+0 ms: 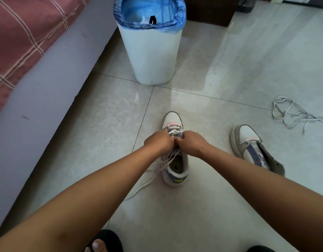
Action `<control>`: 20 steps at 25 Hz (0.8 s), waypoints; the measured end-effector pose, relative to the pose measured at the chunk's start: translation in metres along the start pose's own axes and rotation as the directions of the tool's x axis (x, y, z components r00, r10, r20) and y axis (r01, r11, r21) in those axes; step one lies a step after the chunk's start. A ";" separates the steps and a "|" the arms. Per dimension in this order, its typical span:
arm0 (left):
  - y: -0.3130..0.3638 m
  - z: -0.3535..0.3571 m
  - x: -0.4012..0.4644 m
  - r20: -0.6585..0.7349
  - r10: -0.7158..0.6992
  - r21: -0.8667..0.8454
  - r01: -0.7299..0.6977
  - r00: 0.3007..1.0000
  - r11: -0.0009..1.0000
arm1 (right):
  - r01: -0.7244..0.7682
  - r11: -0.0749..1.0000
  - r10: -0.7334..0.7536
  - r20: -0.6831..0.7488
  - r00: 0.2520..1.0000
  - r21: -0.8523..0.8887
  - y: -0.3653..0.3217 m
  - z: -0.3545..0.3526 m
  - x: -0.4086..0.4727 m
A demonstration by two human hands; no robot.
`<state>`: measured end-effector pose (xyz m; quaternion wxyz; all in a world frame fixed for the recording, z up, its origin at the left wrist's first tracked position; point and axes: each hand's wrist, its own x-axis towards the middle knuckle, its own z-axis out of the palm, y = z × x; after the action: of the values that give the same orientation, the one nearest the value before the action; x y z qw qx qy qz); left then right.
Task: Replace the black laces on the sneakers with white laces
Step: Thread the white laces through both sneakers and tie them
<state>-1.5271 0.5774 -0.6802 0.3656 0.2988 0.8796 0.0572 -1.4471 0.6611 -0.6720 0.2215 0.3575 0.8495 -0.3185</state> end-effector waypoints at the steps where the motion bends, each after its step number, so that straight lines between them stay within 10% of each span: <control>1: 0.004 -0.003 0.002 0.019 -0.008 0.074 0.006 1.000 0.997 | 0.008 1.000 -0.008 0.006 1.000 -0.005 -0.001 -0.001 0.001; 8: 0.024 -0.006 -0.008 0.032 0.106 0.366 -0.111 0.994 0.924 | 0.017 0.989 -0.031 0.091 0.995 0.148 -0.005 -0.007 0.003; 15: -0.029 -0.005 -0.014 -0.043 0.214 -0.295 -0.218 0.976 0.930 | -0.026 0.522 -0.004 0.033 0.999 0.853 0.032 0.005 -0.015; 20: -0.037 -0.001 -0.012 -0.092 0.089 -0.443 -0.121 0.992 0.888 | 0.001 0.746 0.026 -0.031 0.999 0.665 0.027 0.001 -0.008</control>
<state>-1.5389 0.5400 -0.6841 0.3903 0.2516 0.8374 0.2883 -1.4215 0.6709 -0.6783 0.0656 0.4244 0.6822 -0.5918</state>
